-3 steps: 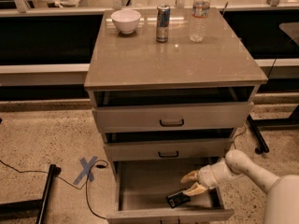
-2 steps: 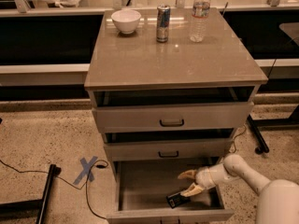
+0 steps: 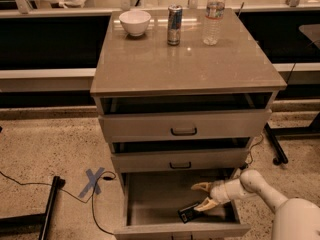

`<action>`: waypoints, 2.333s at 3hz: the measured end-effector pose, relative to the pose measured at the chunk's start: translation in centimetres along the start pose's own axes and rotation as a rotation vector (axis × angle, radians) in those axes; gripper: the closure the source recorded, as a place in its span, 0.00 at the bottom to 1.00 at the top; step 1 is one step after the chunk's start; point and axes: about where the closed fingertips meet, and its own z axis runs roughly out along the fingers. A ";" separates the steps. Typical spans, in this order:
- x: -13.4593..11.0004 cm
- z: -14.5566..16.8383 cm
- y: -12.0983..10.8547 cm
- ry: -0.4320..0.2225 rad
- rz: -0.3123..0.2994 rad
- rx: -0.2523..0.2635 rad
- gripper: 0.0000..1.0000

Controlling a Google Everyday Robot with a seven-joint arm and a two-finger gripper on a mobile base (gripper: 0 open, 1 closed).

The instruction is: Pick rxbar blueberry from bottom drawer and place on counter

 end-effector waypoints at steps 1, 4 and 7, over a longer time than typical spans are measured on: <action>0.5 1.1 -0.5 0.031 -0.024 0.002 0.41; 4.5 4.6 0.4 0.117 -0.025 -0.068 0.38; 6.7 7.3 1.8 0.211 -0.079 -0.079 0.42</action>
Offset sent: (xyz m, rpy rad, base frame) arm 0.0199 0.0106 -0.0403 -0.1081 -0.0360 0.0161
